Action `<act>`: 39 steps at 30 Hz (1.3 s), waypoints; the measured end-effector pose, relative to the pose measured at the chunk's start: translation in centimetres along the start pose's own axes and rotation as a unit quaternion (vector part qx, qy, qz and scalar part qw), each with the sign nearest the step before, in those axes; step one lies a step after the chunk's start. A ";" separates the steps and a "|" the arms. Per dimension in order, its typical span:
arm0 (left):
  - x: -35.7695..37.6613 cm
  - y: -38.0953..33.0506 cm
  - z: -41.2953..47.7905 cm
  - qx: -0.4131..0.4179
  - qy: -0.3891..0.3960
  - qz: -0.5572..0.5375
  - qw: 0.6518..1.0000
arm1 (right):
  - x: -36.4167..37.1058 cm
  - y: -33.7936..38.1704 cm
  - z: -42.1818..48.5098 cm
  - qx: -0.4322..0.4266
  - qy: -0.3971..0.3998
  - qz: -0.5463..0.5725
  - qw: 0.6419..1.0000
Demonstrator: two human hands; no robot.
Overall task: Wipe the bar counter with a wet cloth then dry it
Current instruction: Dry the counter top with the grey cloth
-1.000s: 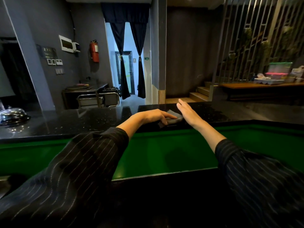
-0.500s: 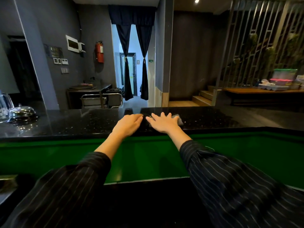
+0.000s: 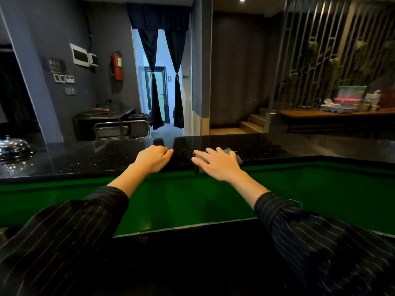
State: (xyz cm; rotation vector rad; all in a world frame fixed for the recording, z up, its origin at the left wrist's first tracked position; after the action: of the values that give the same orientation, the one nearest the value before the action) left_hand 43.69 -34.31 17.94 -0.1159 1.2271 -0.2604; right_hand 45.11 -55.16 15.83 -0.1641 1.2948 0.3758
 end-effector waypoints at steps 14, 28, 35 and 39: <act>4.5 -8.7 3.7 0.067 0.097 -0.014 0.993 | -2.1 -12.5 1.4 0.156 0.118 0.016 0.981; 5.9 -7.7 7.6 0.076 0.117 -0.017 0.990 | -0.2 -16.7 11.7 0.157 0.176 0.021 0.971; 6.2 -7.8 8.7 0.071 0.123 -0.006 0.990 | 2.3 -20.0 19.4 0.144 0.228 0.008 0.963; 6.4 -9.0 9.1 0.037 0.140 0.018 0.989 | 3.8 -22.1 23.4 0.138 0.243 0.003 0.960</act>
State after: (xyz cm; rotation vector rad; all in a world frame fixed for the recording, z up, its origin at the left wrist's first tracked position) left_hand 53.04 -45.15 17.20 0.0084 1.4943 -0.2973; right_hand 75.13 -67.37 16.59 -0.0148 1.8194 0.1571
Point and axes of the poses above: each hand's wrist, its own z-axis towards the middle knuckle, its own x-axis out of the palm, y = z × x, the point moved 3 cm from there along z, towards the middle knuckle, and after that the axes turned 3 degrees about x, right-handed, at the moved point
